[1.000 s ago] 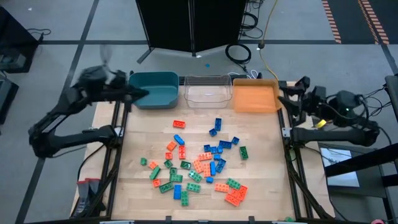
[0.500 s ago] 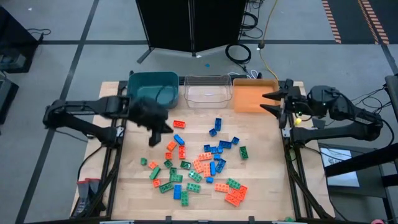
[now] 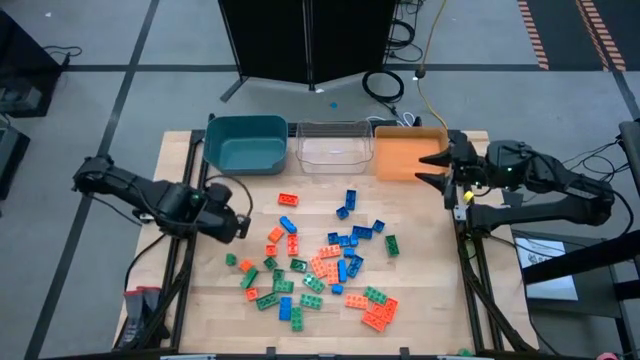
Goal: Sort blocks
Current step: Put the green game piece into the blue bin
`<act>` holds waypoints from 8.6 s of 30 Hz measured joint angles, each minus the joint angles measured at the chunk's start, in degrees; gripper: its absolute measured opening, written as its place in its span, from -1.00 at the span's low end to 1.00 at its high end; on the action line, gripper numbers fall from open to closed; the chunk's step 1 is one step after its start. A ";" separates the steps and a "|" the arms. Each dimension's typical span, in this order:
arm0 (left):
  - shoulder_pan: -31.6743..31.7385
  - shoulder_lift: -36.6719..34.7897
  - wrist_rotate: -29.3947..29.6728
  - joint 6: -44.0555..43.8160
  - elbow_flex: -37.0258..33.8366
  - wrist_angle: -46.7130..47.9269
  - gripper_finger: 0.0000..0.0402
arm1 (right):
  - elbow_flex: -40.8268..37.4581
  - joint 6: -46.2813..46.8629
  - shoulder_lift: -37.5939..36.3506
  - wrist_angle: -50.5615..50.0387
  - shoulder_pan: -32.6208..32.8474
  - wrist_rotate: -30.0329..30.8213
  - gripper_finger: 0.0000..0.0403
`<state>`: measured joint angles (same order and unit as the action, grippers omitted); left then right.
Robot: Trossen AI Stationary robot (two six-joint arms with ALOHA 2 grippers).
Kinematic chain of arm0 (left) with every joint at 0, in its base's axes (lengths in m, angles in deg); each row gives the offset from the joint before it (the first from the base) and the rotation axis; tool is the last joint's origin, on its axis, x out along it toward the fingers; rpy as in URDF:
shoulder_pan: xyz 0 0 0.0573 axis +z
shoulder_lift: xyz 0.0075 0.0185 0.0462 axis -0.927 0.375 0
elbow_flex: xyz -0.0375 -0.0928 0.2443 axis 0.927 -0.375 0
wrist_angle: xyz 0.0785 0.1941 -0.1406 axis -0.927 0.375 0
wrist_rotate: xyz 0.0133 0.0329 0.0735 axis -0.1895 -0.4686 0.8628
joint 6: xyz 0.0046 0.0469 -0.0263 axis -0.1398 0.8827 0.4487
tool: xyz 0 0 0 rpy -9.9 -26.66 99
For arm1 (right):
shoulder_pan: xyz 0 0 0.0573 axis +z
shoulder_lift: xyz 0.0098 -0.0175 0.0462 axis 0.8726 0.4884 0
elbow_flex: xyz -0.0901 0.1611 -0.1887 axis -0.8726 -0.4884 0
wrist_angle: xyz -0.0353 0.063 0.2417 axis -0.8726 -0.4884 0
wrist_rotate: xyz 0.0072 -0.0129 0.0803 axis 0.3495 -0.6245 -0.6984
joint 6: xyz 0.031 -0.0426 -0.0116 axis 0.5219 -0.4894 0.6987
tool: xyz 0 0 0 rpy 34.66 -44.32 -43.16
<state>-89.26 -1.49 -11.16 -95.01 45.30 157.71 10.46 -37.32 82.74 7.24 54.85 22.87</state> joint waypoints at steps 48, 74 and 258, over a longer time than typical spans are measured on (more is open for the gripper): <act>-9.47 13.93 -16.88 -22.46 -16.31 -16.79 0.00 | -0.02 4.46 5.46 -5.85 0.02 -1.73 0.19; -10.61 14.11 -16.64 -26.67 -28.22 -31.52 -0.29 | -0.02 4.44 5.46 -5.81 0.00 -1.55 0.19; 16.48 16.87 21.78 24.78 6.51 -11.39 -0.53 | -0.04 2.75 9.31 -10.38 0.00 -0.92 0.19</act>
<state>-72.79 15.39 10.63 -70.23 51.81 146.32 10.41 -34.56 92.05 -3.13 54.85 21.95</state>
